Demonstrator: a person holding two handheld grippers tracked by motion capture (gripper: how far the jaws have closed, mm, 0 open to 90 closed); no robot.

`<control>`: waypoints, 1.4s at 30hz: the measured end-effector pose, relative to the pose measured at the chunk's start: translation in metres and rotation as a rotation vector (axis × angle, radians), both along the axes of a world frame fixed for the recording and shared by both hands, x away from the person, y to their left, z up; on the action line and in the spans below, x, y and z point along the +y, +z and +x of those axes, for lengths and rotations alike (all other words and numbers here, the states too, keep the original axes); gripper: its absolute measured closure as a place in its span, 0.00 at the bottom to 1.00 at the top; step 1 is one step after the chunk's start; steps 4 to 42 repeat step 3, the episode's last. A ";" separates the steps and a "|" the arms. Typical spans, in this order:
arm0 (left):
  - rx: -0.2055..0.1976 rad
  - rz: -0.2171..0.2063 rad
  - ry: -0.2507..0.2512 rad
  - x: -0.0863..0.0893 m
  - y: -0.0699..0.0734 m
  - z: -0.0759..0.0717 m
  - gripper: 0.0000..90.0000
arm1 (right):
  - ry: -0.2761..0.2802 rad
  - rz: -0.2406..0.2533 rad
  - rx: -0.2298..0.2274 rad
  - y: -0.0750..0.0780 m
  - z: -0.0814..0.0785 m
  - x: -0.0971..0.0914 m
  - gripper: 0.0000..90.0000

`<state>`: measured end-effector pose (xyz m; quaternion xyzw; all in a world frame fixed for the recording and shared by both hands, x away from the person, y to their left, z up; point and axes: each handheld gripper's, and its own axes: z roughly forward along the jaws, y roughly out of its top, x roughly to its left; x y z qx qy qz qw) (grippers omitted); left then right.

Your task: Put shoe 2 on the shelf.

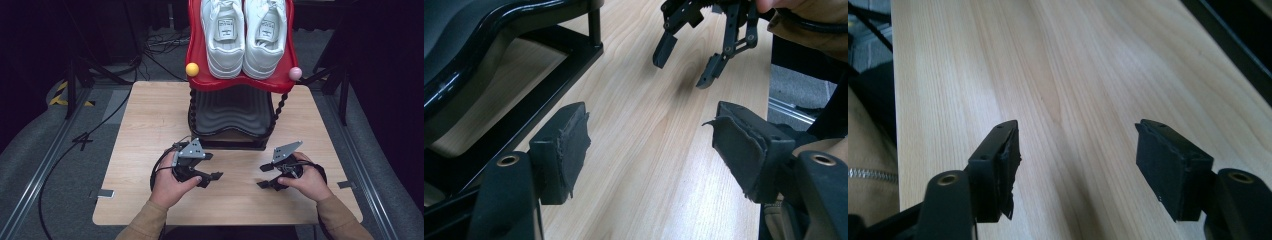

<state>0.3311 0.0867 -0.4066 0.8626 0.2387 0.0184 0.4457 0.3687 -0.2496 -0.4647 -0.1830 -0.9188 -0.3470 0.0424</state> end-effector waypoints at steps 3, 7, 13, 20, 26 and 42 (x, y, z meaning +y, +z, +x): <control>0.013 0.020 0.015 0.001 -0.003 0.002 0.34 | -0.035 0.037 -0.015 -0.002 0.001 -0.002 0.38; 0.013 0.020 0.015 0.001 -0.003 0.002 0.34 | -0.035 0.037 -0.015 -0.002 0.001 -0.002 0.38; 0.013 0.020 0.015 0.001 -0.003 0.002 0.34 | -0.035 0.037 -0.015 -0.002 0.001 -0.002 0.38; 0.013 0.020 0.015 0.001 -0.003 0.002 0.34 | -0.035 0.037 -0.015 -0.002 0.001 -0.002 0.38; 0.013 0.020 0.015 0.001 -0.003 0.002 0.34 | -0.035 0.037 -0.015 -0.002 0.001 -0.002 0.38; 0.013 0.020 0.015 0.001 -0.003 0.002 0.34 | -0.035 0.037 -0.015 -0.002 0.001 -0.002 0.38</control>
